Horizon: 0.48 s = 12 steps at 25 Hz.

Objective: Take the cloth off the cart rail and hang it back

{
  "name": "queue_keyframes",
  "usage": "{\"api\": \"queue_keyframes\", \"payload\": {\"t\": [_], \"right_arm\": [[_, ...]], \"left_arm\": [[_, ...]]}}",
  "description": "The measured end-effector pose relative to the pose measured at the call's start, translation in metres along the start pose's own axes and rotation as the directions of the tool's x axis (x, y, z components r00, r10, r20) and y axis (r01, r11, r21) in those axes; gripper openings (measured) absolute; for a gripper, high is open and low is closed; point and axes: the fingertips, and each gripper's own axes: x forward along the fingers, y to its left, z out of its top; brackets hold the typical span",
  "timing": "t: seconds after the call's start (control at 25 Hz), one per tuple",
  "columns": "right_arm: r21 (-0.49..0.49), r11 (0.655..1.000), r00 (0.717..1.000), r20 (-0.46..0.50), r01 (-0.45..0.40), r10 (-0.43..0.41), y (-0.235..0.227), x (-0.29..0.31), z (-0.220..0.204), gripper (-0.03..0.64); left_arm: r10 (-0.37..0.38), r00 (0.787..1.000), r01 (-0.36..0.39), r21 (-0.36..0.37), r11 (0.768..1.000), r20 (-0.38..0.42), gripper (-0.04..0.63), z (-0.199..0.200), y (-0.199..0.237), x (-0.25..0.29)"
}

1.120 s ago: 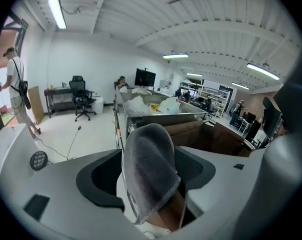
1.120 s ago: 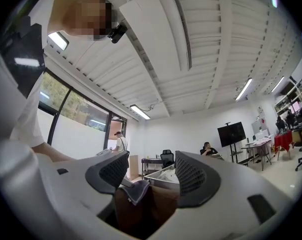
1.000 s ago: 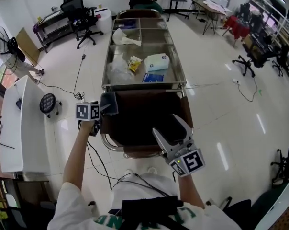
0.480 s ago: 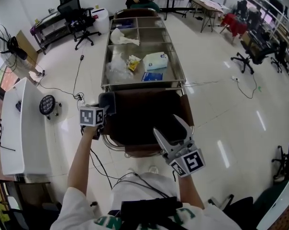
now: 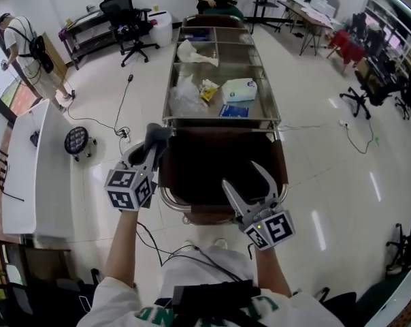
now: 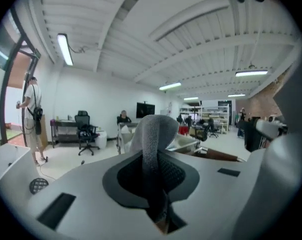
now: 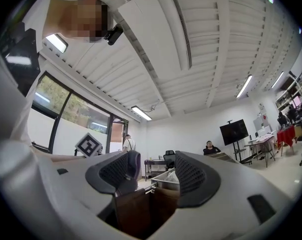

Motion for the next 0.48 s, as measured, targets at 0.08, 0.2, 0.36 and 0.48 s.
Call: {"api": "queue_keyframes", "payload": {"t": [0.08, 0.2, 0.36, 0.48], "right_arm": [[-0.002, 1.000, 1.000, 0.004, -0.009, 0.009, 0.003, 0.006, 0.002, 0.318], [-0.006, 1.000, 0.999, 0.009, -0.030, 0.030, 0.009, 0.013, 0.005, 0.316], [-0.008, 0.998, 0.998, 0.019, -0.057, 0.057, 0.021, 0.019, 0.009, 0.317], [-0.015, 0.997, 0.997, 0.020, -0.077, 0.078, 0.033, 0.022, 0.011, 0.316]], "left_arm": [[0.007, 0.990, -0.009, 0.012, 1.000, 0.140, 0.031, 0.030, -0.010, -0.029], [0.034, 0.947, -0.044, 0.026, 0.999, 0.321, 0.031, 0.055, -0.022, -0.072], [0.105, 0.892, -0.151, 0.071, 0.986, 0.440, 0.031, 0.058, -0.035, -0.115], [0.168, 0.867, -0.207, 0.032, 0.978, 0.469, 0.031, 0.057, -0.045, -0.138]]}}
